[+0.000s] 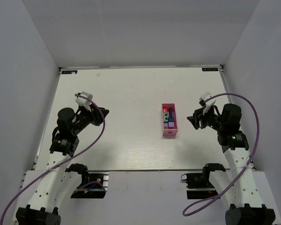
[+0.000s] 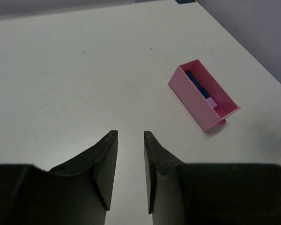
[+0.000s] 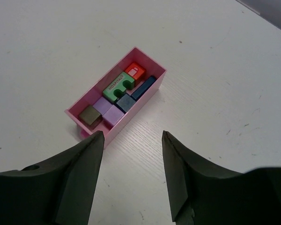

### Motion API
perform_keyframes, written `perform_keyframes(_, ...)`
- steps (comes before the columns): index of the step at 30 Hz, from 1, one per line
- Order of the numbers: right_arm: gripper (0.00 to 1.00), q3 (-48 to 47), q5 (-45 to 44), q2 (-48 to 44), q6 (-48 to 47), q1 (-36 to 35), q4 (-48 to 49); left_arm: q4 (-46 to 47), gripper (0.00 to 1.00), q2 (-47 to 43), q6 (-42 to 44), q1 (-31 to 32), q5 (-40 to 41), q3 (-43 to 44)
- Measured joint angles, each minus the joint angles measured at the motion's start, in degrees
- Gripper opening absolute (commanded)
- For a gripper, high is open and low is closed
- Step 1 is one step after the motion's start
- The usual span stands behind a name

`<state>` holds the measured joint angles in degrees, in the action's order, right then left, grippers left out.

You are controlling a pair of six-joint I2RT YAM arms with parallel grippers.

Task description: Build the wood block tower

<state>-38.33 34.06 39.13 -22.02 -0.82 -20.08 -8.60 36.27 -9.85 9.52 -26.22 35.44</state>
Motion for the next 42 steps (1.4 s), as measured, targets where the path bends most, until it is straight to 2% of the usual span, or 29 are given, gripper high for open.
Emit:
perform_keyframes(1,0.58,-1.0,-0.8,1.3,0.4,0.0,0.0,-0.7,0.41,2.0,-0.1,0.1,0.3,0.5)
perform_keyframes(3,0.56,-3.3,-2.7,4.5,1.3,0.0,0.0,-2.6,0.51,6.2,-0.3,0.1,1.3,2.3)
perform_keyframes(6,0.56,-7.5,-4.7,11.2,3.3,0.0,-0.1,-5.7,0.57,12.3,-0.5,0.1,3.2,5.5)
perform_keyframes(12,0.54,-12.6,-6.7,23.6,7.4,-1.2,0.1,-9.6,0.62,20.3,-0.8,1.0,4.9,10.0)
perform_keyframes(22,0.53,-17.8,-14.8,42.5,12.1,-10.7,-0.7,-14.1,0.67,30.2,0.0,6.9,9.5,13.5)
perform_keyframes(27,0.53,-21.0,-19.7,47.6,12.8,-14.4,-0.3,-15.4,0.67,32.8,1.1,10.0,14.7,17.7)
perform_keyframes(30,0.49,-21.4,-22.2,49.4,13.0,-16.2,-0.3,-15.4,0.67,33.6,1.5,11.1,16.6,18.2)
perform_keyframes(42,0.39,-21.7,-28.0,52.9,13.0,-19.7,-0.4,-15.4,0.68,33.0,1.9,11.7,18.3,18.2)
